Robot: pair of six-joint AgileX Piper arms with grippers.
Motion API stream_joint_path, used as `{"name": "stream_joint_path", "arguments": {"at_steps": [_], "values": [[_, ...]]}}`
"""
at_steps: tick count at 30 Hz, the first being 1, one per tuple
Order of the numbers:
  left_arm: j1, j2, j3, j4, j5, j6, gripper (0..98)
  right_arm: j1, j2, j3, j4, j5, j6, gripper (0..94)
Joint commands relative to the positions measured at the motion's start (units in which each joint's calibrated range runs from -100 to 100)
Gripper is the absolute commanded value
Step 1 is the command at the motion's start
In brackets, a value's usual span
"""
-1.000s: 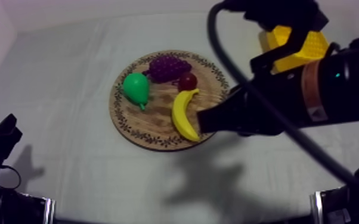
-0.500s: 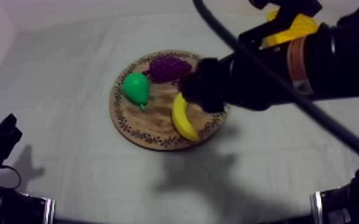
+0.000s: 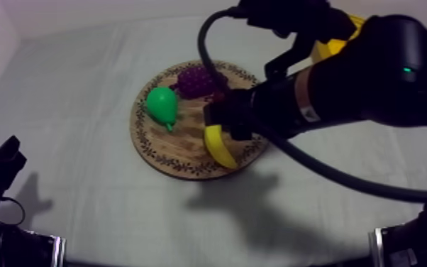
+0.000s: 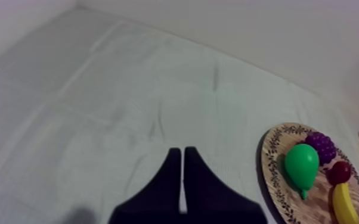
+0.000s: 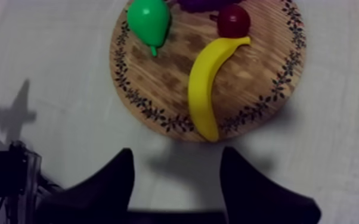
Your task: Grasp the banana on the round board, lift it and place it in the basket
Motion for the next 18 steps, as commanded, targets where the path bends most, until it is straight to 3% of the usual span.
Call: {"name": "stream_joint_path", "arguments": {"at_steps": [1,11,18], "values": [[-0.03,-0.03,0.03,-0.01,0.02,0.0,0.1,0.97,3.67,-0.86,-0.9,-0.87,1.06,42.8],[-0.03,-0.03,0.03,-0.01,0.02,-0.02,0.1,4.48,19.05,-9.81,-5.81,-2.3,6.51,42.8],[-0.03,-0.03,0.03,-0.01,0.02,0.0,0.1,5.81,27.08,-14.49,-7.5,-2.14,8.62,42.8]]}}
